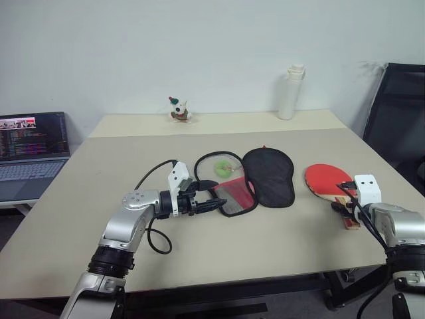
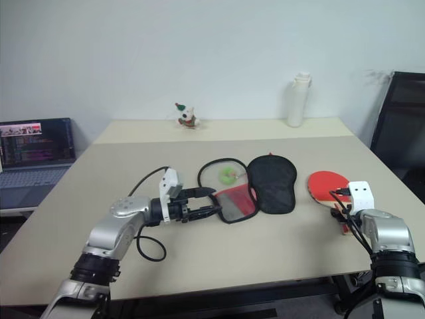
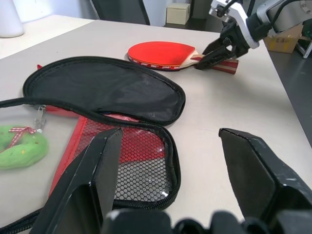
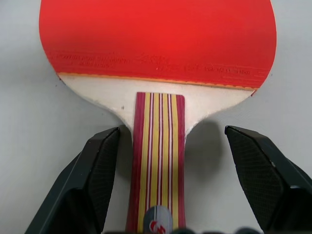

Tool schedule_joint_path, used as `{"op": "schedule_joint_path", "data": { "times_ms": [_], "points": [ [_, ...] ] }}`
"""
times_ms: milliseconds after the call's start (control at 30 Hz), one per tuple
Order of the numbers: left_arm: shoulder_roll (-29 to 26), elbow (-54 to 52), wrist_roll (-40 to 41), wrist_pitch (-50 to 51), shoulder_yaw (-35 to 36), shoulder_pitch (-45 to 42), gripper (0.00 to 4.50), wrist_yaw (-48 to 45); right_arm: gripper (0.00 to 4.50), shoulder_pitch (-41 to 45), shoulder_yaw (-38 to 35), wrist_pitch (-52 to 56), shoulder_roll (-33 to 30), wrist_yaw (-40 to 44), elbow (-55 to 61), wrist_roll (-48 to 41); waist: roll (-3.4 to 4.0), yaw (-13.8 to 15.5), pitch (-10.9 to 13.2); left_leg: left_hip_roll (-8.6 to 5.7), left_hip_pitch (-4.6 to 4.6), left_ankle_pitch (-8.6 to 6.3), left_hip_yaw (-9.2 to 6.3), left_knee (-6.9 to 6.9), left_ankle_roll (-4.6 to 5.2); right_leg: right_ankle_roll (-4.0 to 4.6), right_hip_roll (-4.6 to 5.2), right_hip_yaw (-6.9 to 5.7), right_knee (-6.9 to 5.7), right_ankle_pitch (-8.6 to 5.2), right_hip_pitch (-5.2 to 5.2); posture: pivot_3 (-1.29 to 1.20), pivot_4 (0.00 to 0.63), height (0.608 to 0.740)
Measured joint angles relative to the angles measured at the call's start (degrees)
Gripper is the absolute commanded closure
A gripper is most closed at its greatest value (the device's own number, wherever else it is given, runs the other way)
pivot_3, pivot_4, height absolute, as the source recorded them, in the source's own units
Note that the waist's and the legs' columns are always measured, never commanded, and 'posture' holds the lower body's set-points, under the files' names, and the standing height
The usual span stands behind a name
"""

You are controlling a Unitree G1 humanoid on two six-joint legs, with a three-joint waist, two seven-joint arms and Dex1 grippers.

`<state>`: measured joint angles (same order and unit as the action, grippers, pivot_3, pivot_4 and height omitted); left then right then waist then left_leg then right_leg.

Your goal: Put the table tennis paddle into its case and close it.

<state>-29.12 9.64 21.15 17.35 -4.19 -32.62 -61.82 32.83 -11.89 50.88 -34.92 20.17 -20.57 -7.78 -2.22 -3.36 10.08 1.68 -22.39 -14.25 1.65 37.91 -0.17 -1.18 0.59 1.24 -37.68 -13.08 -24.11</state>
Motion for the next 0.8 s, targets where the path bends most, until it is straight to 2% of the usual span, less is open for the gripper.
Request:
{"op": "schedule_joint_path", "data": {
  "times_ms": [67,233,267,567,800],
  "points": [
    [0.0,0.0,0.0,0.0,0.0,0.0,1.05,0.0,1.66,0.7,-0.1,-0.2,0.5,0.0,-1.0,-0.2,-0.06,0.0,0.0,0.01,0.01,0.0,0.01,0.0,0.0,0.0,0.0,0.01,0.0,0.0,0.0,0.0,0.15,0.74],
    [0.0,0.0,0.0,0.0,0.0,0.0,1.05,-0.1,3.28,2.2,-1.3,0.2,1.8,-0.3,-3.1,-1.0,-0.18,0.0,-0.1,0.05,0.02,0.0,0.0,0.02,0.0,-0.02,0.07,0.03,0.0,0.02,0.04,0.0,0.15,0.74],
    [0.0,0.0,0.0,-0.1,0.0,0.0,1.05,-0.1,3.39,2.2,-1.4,0.1,1.8,-0.4,-3.3,-1.1,-0.18,0.0,-0.1,0.05,0.02,0.0,0.0,0.02,0.0,-0.03,0.12,0.02,0.0,0.02,0.04,0.0,0.15,0.74],
    [-0.5,0.0,0.0,-0.2,0.0,0.0,1.05,-0.2,3.39,2.9,-4.1,1.7,2.5,-2.6,-3.3,-2.7,-0.12,0.1,-0.1,0.0,-0.07,0.0,0.05,0.01,0.0,-0.09,0.25,0.05,0.06,0.06,0.0,0.0,0.15,0.74],
    [-1.0,0.0,0.0,-0.2,0.1,0.3,1.05,-0.2,3.39,13.3,-6.3,7.3,3.2,-6.2,-0.8,-5.5,0.59,0.2,0.4,-0.02,-0.65,0.0,0.06,-0.12,0.0,-0.1,0.21,0.07,0.03,0.05,-0.68,0.0,0.15,0.74]
  ]
}}
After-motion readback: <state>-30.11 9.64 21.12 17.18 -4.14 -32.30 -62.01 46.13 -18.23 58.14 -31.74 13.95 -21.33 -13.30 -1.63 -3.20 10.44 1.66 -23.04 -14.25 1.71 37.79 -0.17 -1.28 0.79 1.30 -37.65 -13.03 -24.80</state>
